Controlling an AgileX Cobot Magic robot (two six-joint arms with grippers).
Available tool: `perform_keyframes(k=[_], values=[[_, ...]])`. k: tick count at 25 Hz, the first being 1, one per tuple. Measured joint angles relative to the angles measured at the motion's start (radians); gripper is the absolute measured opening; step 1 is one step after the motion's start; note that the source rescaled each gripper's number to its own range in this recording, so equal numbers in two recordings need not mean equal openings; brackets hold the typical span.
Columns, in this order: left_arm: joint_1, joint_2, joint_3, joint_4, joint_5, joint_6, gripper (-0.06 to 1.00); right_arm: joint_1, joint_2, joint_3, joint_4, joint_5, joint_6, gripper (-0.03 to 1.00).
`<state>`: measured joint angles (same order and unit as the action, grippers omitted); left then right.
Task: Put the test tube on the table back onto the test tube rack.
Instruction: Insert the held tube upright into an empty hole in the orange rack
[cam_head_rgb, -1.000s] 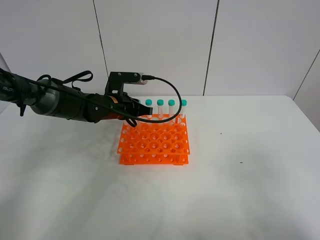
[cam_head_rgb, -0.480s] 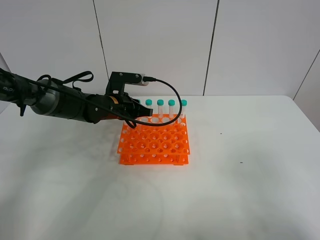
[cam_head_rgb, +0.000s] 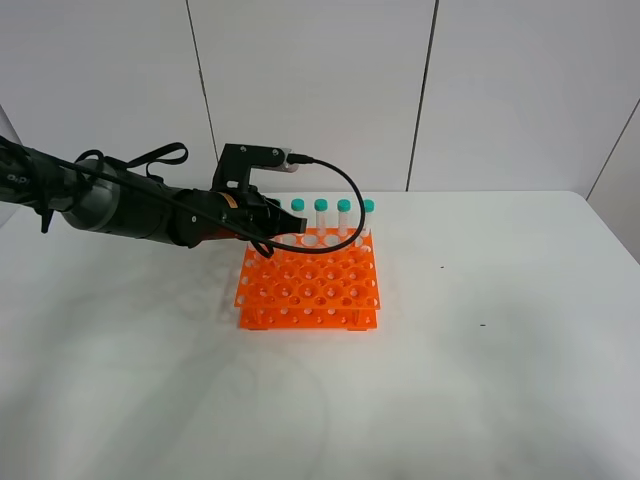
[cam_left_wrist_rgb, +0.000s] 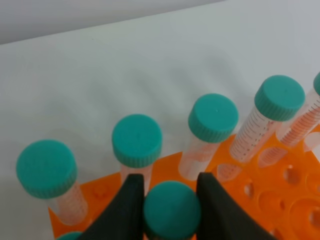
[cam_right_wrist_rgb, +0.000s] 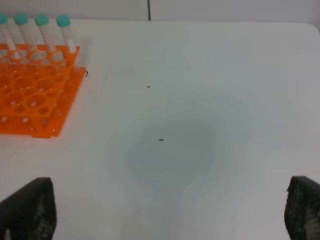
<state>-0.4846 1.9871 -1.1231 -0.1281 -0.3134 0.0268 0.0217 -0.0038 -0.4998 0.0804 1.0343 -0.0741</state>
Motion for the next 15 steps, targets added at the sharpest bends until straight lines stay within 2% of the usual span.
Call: perform_keyframes(k=[5,15], values=[[-0.007,0.000,0.014,0.000,0.001,0.000,0.00,0.000,0.000,0.000,0.000,0.000,0.000,1.00],[-0.009,-0.001,0.058,0.004,-0.076,0.000,0.00,0.000,0.000,0.000,0.000,0.000,0.000,1.00]])
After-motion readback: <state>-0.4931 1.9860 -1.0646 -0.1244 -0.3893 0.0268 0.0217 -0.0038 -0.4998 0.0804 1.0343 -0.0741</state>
